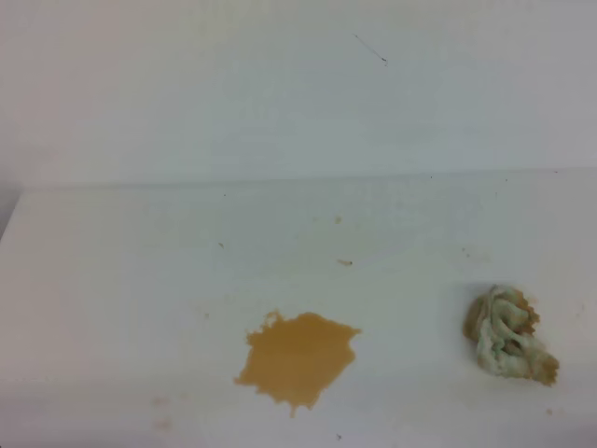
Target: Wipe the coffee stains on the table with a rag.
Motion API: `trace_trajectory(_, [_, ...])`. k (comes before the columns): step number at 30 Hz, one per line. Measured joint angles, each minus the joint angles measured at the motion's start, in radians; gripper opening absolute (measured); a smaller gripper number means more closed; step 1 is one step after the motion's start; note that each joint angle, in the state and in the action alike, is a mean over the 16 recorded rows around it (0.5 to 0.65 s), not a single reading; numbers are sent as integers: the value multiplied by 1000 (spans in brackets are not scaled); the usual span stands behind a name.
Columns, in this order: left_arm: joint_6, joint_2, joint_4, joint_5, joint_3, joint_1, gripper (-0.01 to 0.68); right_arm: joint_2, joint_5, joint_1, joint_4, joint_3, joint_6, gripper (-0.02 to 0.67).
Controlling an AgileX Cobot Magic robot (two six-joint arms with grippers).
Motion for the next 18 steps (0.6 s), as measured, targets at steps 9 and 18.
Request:
trace_trajectory(9, [0, 0, 0, 0, 0, 0, 1, 0, 0, 0, 0, 0, 0, -3])
trace_trajectory(18, [0, 5, 0, 0, 0, 0, 1, 0, 0, 0, 0, 0, 0, -3])
